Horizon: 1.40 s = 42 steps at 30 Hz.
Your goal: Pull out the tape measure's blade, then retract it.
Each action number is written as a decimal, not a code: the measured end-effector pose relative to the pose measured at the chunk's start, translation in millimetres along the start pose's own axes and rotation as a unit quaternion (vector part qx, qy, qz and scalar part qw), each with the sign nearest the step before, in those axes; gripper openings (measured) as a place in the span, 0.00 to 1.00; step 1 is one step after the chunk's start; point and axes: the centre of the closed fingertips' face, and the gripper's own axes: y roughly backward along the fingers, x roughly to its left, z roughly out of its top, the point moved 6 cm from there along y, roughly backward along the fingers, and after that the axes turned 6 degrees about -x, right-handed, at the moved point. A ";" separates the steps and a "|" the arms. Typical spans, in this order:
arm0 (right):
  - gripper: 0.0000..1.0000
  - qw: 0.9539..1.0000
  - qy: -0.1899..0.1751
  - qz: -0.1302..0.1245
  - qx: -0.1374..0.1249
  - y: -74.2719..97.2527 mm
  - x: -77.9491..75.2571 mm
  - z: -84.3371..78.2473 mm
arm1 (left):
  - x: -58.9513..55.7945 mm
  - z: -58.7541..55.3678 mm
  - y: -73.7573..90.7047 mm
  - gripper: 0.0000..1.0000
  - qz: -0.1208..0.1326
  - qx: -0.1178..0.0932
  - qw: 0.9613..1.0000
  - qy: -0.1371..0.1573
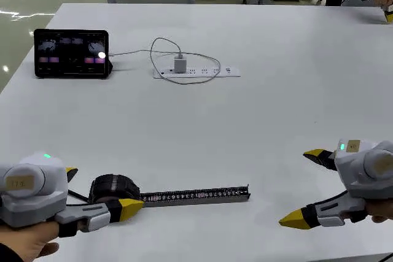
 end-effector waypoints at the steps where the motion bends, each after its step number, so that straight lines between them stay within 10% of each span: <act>1: 0.99 1.000 0.007 0.004 0.005 -1.2 -2.4 0.4 | -1.0 0.4 -2.6 0.99 0.000 0.002 1.000 0.000; 6: 0.99 0.999 0.028 0.020 0.023 -8.7 -3.3 2.4 | -0.3 -4.0 -11.9 0.99 0.020 0.013 1.000 -0.010; 16: 0.99 0.996 0.062 0.052 0.048 -23.3 -3.2 3.2 | 14.8 -1.9 -14.8 0.99 0.112 -0.027 0.993 -0.007; 33: 0.99 0.991 0.087 0.075 0.071 -43.1 -8.8 8.9 | 4.8 -41.3 -31.9 0.99 0.159 -0.022 0.987 -0.009; 42: 0.99 0.987 0.110 0.092 0.075 -59.8 -7.4 18.0 | 11.7 -32.0 -37.9 0.99 0.179 -0.049 0.983 0.003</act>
